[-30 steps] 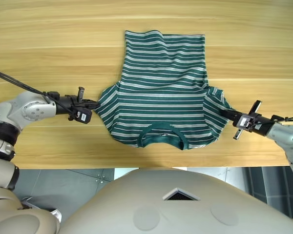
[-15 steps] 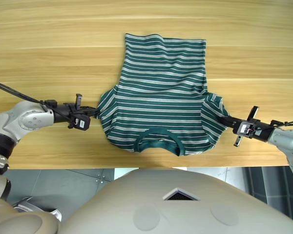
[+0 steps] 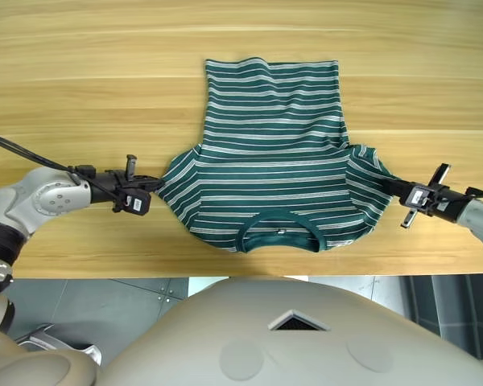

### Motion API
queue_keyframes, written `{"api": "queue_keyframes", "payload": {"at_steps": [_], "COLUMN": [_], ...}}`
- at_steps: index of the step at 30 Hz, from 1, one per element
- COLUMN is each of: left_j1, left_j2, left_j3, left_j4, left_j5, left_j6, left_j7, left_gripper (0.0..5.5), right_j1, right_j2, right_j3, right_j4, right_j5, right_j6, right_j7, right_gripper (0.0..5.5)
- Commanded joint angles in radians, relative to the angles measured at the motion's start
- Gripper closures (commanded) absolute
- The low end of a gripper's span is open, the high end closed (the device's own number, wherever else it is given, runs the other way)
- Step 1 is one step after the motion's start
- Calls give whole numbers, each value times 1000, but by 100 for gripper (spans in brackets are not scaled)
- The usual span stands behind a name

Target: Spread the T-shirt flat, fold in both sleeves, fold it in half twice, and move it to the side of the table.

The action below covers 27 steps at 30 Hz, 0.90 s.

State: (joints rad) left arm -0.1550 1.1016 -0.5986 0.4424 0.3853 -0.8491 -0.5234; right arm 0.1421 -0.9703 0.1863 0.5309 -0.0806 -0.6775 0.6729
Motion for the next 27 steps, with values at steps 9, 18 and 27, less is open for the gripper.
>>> {"api": "queue_keyframes", "payload": {"at_steps": [9, 18, 27], "left_j1": [139, 140, 118], "left_j2": [-22, -50, -59], "left_j3": [29, 138, 180], "left_j4": [-123, -129, 7], "left_j5": [-79, -142, -6], "left_j6": [111, 110, 62], "left_j7": [-151, -182, -120], "left_gripper": [550, 466, 341], "right_j1": [96, 181, 149], "right_j2": [13, -8, 10], "right_j3": [11, -68, -106], "right_j4": [-86, -273, -220], "right_j5": [12, 139, 68], "right_j6": [40, 78, 131], "right_j7": [58, 134, 108], "right_gripper": [547, 460, 305]}}
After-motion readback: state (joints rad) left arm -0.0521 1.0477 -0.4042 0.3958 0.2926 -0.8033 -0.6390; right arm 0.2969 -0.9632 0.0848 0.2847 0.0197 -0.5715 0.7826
